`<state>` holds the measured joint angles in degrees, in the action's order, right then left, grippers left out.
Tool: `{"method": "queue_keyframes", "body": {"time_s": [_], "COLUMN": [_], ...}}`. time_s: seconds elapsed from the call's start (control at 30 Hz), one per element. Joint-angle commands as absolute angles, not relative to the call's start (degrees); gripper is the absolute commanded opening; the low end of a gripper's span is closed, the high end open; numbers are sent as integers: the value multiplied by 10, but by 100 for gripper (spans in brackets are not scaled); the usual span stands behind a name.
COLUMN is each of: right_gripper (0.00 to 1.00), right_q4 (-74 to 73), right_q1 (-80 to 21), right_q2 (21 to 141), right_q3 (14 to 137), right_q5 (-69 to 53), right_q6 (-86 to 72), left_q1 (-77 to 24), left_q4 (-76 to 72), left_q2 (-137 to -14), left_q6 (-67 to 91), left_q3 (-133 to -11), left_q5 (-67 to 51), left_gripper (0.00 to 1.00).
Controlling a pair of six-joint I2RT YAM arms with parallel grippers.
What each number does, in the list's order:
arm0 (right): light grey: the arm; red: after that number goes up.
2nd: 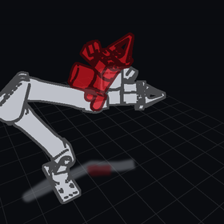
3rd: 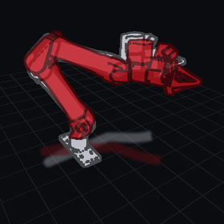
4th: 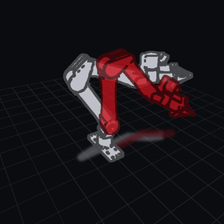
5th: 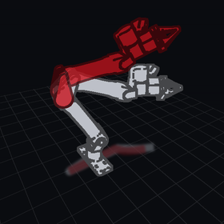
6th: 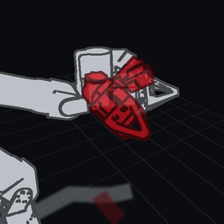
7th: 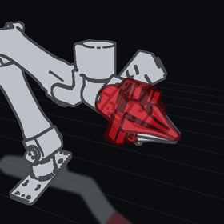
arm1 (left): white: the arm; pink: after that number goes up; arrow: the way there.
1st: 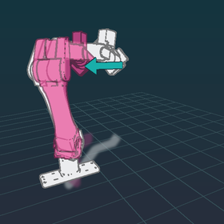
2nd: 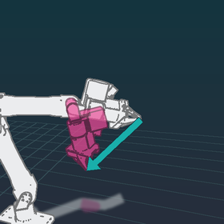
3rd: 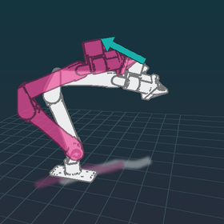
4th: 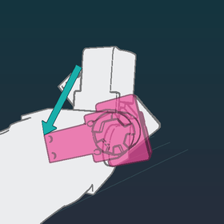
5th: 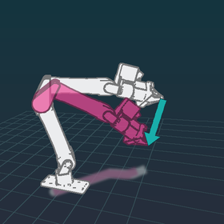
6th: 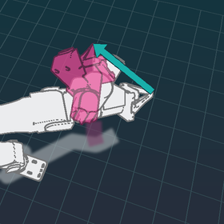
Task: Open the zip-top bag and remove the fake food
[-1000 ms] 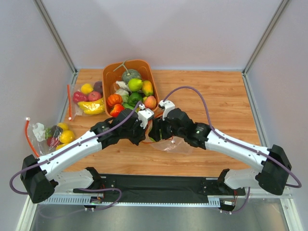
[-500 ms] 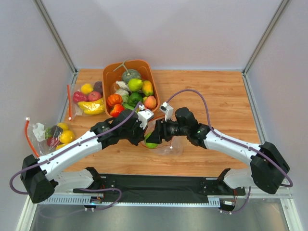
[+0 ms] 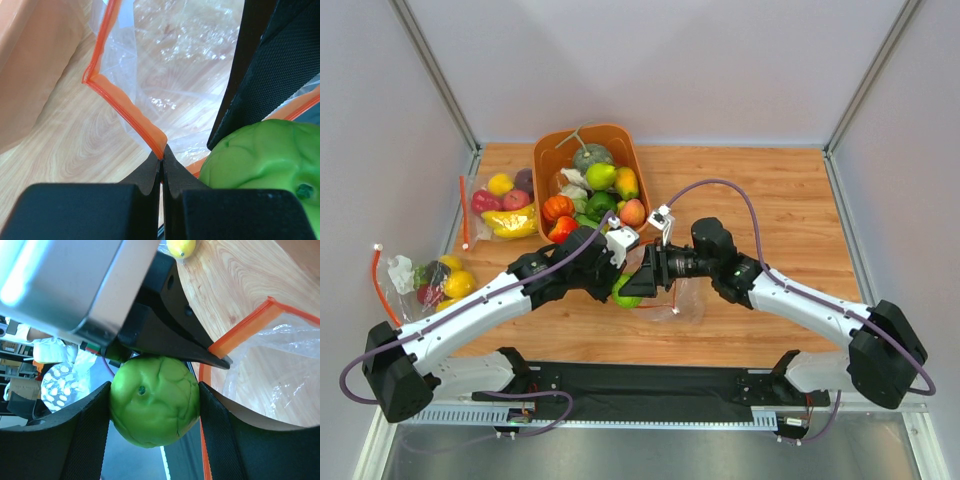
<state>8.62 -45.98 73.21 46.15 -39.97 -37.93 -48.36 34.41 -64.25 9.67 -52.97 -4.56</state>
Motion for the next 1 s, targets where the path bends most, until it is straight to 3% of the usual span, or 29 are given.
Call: {"method": "queue_keyframes", "body": {"time_s": [0.0, 0.33, 0.6, 0.77, 0.97], "right_gripper": [33, 33, 32, 32, 32], "right_q4": [87, -48, -197, -193, -129], "right_q1": [-458, -449, -308, -201, -165], "right_q2": [687, 606, 556, 566, 663], "right_q3": [497, 533, 581, 612, 664], "right_q5": [-432, -416, -414, -432, -372], "right_q6": [-381, -313, -226, -204, -201], "left_q1": [-485, -485, -485, -486, -485], "left_q4": [342, 344, 345, 344, 344], "left_q2": [-642, -645, -641, -634, -627], "left_q6": [86, 88, 87, 87, 87], "left_q3": [-537, -538, -539, -540, -540], "left_q5": [-46, -40, -43, -47, -49], "left_gripper": [0, 0, 0, 0, 0]}}
